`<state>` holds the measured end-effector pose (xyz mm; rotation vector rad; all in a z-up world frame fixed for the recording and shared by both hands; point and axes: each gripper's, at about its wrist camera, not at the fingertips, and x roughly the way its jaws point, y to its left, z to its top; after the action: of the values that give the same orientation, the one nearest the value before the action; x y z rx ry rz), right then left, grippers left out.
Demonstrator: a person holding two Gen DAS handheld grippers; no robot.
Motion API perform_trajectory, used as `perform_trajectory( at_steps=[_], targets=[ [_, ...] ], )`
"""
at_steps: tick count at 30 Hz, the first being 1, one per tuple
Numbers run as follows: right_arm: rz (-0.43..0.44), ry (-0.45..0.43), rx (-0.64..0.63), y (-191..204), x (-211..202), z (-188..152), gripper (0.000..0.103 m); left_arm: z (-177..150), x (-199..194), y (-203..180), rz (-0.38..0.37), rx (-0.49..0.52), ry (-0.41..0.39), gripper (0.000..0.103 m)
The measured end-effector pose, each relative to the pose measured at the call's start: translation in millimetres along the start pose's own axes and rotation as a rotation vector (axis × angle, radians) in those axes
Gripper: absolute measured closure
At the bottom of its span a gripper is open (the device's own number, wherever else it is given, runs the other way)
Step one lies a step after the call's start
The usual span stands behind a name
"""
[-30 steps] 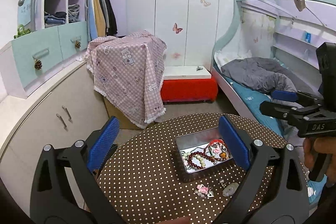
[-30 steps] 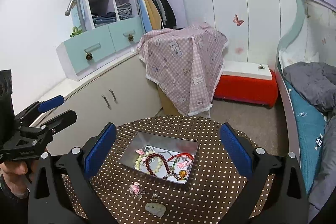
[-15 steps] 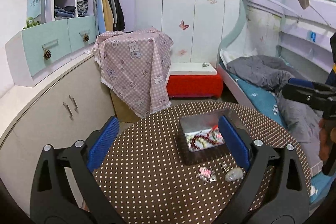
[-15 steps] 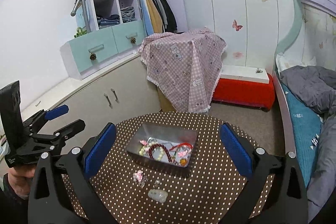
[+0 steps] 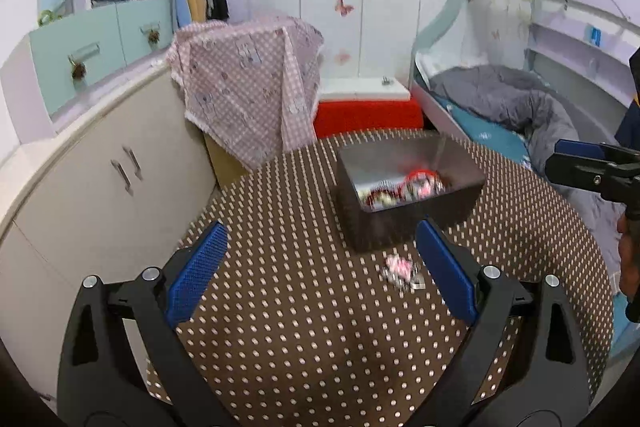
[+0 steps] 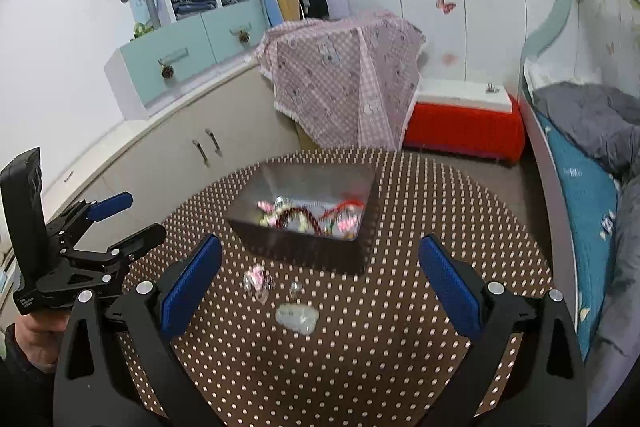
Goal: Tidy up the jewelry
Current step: 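Move both tools back toward the pearl and pink charms, then grasp the pearl charm strand with left tool while right grasps small silver charm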
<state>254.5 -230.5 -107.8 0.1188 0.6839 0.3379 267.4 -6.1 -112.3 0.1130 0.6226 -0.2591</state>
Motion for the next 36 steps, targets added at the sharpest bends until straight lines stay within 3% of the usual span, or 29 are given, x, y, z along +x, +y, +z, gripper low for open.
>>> perform_trajectory(
  at_steps=[9, 25, 30, 36],
  targets=[
    [-0.001, 0.094, 0.030, -10.4, 25.8, -23.5, 0.008, -29.3, 41.8, -18.5, -0.029, 0.010, 0.136, 0.010],
    [0.015, 0.170, 0.033, -10.8, 53.1, -38.9, 0.008, -37.4, 81.9, -23.7, -0.011, 0.017, 0.268, 0.013],
    [0.018, 0.179, 0.035, -10.0, 58.5, -39.3, 0.008, -34.8, 86.1, -10.0, 0.001, -0.026, 0.274, 0.013],
    [0.023, 0.188, 0.008, -3.6, 68.2, -39.3, 0.008, -29.3, 90.1, -16.2, -0.013, 0.025, 0.255, 0.013]
  ],
)
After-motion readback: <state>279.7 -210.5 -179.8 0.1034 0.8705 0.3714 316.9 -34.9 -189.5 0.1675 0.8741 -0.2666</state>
